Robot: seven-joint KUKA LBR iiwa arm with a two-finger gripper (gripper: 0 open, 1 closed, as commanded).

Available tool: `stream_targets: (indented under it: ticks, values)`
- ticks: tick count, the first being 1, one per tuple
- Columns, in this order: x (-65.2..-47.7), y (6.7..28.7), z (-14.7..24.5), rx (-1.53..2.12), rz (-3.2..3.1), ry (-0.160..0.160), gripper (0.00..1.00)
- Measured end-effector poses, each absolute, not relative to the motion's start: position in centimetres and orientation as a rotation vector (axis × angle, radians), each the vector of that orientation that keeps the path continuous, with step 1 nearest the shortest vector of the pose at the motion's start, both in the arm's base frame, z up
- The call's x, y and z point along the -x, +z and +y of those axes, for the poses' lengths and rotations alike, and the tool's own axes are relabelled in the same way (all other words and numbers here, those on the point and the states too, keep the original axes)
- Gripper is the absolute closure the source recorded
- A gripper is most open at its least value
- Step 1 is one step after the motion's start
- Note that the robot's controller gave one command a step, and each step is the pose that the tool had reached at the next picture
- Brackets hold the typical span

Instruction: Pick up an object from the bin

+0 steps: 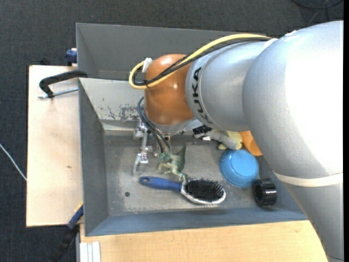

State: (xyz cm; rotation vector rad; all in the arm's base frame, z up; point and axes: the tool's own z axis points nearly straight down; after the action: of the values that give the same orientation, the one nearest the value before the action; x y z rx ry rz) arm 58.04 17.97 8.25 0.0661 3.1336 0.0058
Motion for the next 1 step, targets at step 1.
stream_targets:
  ticks: [1]
  values:
    - [-58.52,11.48,12.88,0.038,3.132,0.0,0.0]
